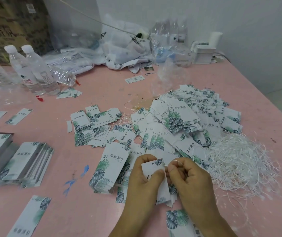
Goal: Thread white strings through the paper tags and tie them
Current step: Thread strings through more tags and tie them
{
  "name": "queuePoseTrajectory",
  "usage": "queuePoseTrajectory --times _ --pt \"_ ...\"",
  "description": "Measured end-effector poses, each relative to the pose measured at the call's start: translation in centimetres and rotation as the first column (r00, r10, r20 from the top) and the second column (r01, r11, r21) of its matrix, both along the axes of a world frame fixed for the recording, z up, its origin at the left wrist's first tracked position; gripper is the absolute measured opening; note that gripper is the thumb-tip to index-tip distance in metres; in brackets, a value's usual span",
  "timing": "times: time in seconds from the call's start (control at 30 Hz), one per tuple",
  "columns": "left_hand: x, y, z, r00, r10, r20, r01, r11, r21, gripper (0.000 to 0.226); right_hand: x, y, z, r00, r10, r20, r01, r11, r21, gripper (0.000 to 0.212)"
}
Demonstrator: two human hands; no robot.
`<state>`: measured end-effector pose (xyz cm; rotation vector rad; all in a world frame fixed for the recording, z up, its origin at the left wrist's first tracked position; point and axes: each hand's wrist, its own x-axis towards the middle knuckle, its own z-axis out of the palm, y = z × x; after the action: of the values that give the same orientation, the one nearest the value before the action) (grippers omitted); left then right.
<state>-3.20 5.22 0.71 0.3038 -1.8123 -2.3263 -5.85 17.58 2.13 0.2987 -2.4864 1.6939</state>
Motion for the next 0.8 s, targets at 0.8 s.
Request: queuePoseTrajectory --times 0.8 --pt "0.31 0.25 -0.20 0.981 -0.181 -0.068 0.159 0.955 -0.250 0.015 -0.03 -0.52 -0.22 0.994 -0.042 -0.099 0.056 0.989 0.139 0.018"
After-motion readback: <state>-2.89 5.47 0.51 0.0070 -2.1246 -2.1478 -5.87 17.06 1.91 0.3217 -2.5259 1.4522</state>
